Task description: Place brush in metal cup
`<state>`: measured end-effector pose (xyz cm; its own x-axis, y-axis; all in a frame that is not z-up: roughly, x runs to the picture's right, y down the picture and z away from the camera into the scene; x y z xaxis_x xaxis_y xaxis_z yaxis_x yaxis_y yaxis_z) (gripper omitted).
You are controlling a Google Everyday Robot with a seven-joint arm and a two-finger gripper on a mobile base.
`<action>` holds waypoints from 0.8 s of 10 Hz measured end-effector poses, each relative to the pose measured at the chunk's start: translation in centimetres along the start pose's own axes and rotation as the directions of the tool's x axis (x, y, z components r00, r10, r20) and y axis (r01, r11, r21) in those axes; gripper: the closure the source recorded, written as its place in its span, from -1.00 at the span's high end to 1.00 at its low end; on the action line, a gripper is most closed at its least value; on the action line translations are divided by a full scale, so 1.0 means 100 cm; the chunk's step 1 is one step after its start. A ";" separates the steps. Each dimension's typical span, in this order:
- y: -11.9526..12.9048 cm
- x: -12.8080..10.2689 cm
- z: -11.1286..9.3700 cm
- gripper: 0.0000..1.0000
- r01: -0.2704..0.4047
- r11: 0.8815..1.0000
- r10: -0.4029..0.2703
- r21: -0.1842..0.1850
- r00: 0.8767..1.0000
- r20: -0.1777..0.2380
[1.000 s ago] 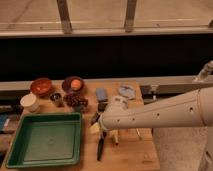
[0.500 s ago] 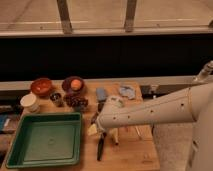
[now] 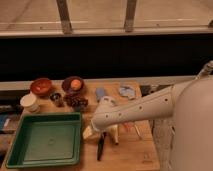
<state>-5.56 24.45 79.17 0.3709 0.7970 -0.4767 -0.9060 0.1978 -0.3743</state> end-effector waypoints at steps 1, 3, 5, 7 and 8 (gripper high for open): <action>0.002 0.002 0.004 0.60 0.001 1.000 -0.001 -0.005 1.000 -0.010; 0.006 0.006 0.015 0.60 0.000 1.000 0.000 -0.015 1.000 -0.031; 0.004 0.008 0.021 0.38 -0.005 1.000 0.005 -0.008 0.999 -0.036; 0.002 0.010 0.018 -0.06 -0.015 1.000 0.015 0.008 1.000 -0.022; 0.000 0.010 0.015 -0.27 -0.021 1.000 0.021 0.012 1.000 -0.013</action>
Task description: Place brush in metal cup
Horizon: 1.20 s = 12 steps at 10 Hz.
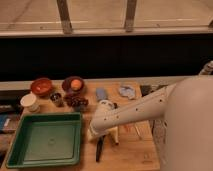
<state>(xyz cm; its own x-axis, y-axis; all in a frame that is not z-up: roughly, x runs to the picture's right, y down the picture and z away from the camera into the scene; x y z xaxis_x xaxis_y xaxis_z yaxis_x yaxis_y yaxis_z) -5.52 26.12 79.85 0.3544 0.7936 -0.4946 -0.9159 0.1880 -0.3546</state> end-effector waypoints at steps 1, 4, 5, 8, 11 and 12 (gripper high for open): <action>0.000 0.000 -0.002 -0.46 -0.003 1.000 0.003 0.000 1.000 0.007; -0.002 -0.001 -0.008 -0.98 -0.010 1.000 0.010 -0.001 0.999 0.030; -0.003 -0.002 -0.009 -1.00 -0.013 1.000 0.013 -0.003 0.999 0.036; -0.012 -0.009 -0.014 -1.00 -0.047 0.998 0.049 -0.030 0.997 0.066; -0.055 -0.043 -0.052 -1.00 -0.127 0.989 0.137 -0.070 0.977 0.165; -0.065 -0.050 -0.066 -1.00 -0.141 0.987 0.152 -0.074 0.970 0.190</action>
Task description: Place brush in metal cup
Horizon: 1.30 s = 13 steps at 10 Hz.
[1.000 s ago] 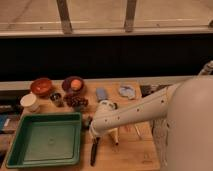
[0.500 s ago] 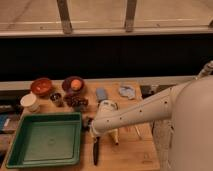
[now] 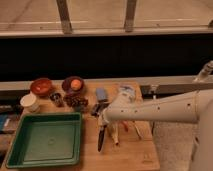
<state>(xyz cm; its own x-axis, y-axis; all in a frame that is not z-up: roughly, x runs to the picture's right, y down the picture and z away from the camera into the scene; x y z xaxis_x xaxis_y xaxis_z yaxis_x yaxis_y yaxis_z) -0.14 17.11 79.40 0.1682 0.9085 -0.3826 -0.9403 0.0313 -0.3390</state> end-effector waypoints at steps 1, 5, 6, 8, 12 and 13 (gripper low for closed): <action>-0.006 -0.017 -0.018 -1.00 -0.013 1.000 0.013 0.001 0.999 0.038; -0.018 -0.085 -0.064 -1.00 -0.014 0.999 0.009 0.032 0.990 0.137; -0.010 -0.103 -0.073 -1.00 0.002 0.999 -0.008 0.034 0.986 0.168; 0.000 -0.137 -0.094 -1.00 0.027 1.000 -0.029 0.014 0.976 0.218; 0.045 -0.194 -0.102 -1.00 0.078 0.997 -0.069 -0.030 0.972 0.224; 0.059 -0.205 -0.095 -1.00 0.091 0.995 -0.083 -0.030 0.978 0.193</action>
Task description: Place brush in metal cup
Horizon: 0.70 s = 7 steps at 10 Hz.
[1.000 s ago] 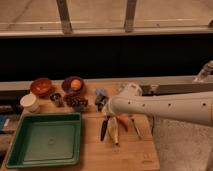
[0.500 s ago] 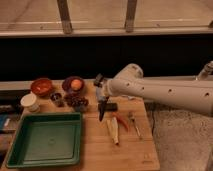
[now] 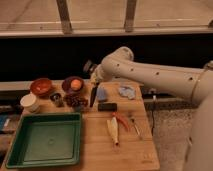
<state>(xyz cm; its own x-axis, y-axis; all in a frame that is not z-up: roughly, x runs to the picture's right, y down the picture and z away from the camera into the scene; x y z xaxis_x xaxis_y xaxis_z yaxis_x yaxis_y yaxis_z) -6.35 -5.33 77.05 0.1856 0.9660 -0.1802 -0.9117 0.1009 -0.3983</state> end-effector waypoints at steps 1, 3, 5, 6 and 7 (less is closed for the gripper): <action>0.016 -0.010 0.012 -1.00 0.024 1.000 -0.024 0.011 0.998 -0.061; 0.051 -0.021 0.034 -1.00 0.108 0.993 -0.096 0.047 0.974 -0.204; 0.070 -0.026 0.042 -1.00 0.163 0.984 -0.136 0.071 0.947 -0.291; 0.078 -0.027 0.044 -1.00 0.178 0.981 -0.147 0.073 0.938 -0.313; 0.081 -0.027 0.045 -1.00 0.185 0.980 -0.152 0.073 0.934 -0.322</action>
<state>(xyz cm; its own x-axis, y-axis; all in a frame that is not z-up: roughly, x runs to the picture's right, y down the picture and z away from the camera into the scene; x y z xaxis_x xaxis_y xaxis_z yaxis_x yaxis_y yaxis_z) -15.90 -6.07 78.36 0.4302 0.8105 -0.3975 -0.8860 0.2947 -0.3579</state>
